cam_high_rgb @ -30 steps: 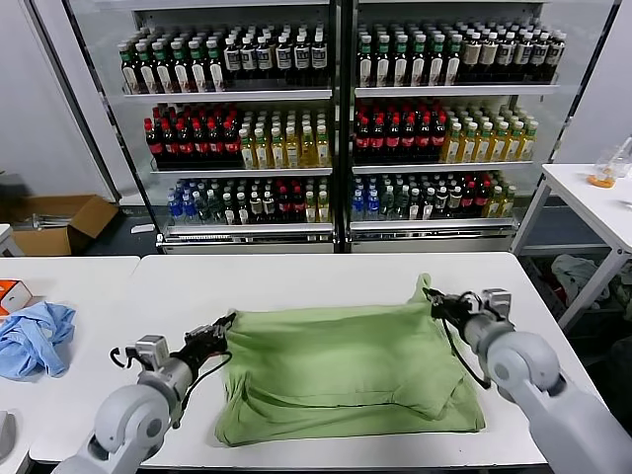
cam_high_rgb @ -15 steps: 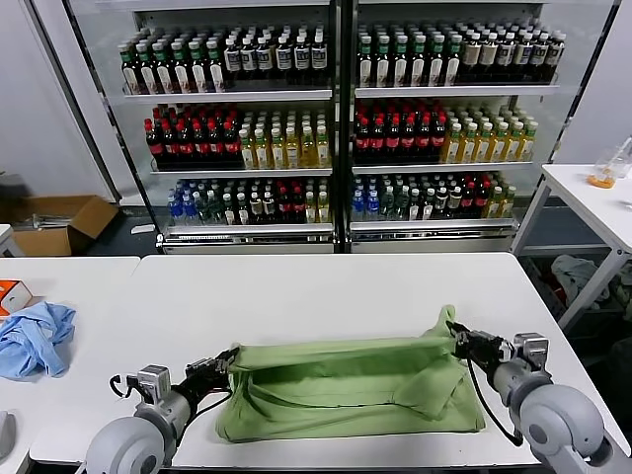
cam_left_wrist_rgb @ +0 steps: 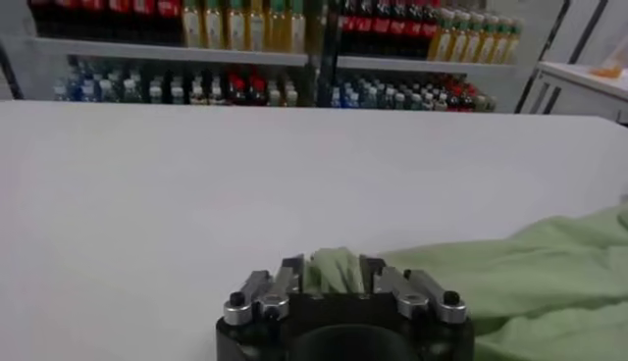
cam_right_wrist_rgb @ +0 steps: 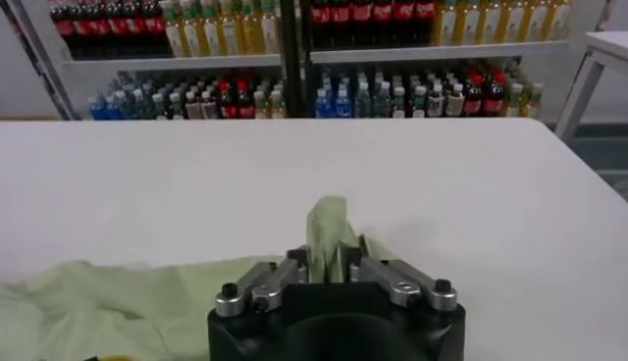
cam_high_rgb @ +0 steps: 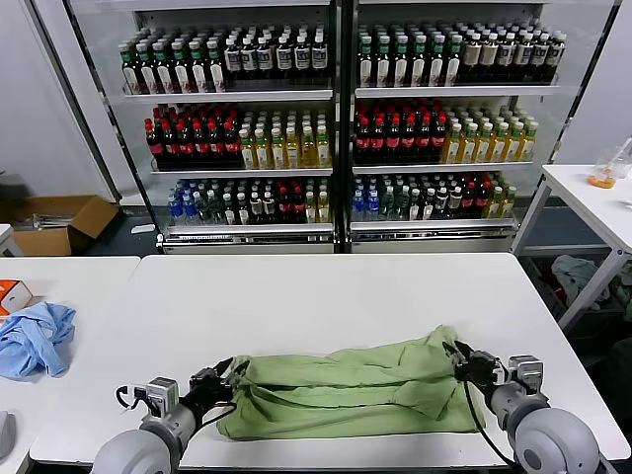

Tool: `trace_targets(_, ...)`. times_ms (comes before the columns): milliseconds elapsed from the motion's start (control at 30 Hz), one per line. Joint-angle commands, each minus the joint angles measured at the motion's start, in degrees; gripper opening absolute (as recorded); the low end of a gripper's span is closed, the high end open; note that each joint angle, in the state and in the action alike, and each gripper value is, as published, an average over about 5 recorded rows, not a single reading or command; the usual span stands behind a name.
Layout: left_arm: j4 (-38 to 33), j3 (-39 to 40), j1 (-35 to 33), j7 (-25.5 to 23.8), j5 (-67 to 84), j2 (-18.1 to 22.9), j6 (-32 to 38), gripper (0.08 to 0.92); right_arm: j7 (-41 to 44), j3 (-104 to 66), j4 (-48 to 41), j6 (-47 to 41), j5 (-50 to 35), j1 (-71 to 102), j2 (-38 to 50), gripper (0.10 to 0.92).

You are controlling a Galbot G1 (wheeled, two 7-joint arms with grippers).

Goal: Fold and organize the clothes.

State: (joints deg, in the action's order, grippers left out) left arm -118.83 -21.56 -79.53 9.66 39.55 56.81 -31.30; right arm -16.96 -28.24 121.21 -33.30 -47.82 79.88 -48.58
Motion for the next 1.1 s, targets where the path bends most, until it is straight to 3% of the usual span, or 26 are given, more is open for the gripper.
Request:
trace_targets(33,-4.29,-0.89,-5.77,5.35,-8.55,7.71,3.35,0.48,-0.12,-0.49,1.54,0.08,2.35,2.74,-0.34,0.456)
trace_targets(367,0.48,2.55,-8.33,8.57,-16.39,14.5,5.56,0.768,-0.19,0.37,0.0,0.12,2.77,2.35,-0.19,0.741)
trace_targets(500,1.65,3.27,-7.99,8.89,-16.74,15.99,5.67,0.818,-0.23,0.86,-0.55,0.13,2.7,1.82,0.06,0.813)
trace_targets(600,2.12,3.81,-7.88,8.97,-17.62,16.8,5.89,0.822,-0.25,0.99,-0.8,0.13,2.6,1.57,0.26,0.821)
trace_targets(733,2.19,4.1,-8.2,8.98,-18.56,17.26,6.26,0.76,-0.32,1.09,-0.9,0.14,2.47,1.34,0.38,0.823)
trace_targets(1100,0.75,2.01,-8.97,7.72,-16.83,16.59,7.13,0.441,-1.08,1.21,-0.85,0.19,2.46,1.07,-0.16,0.823)
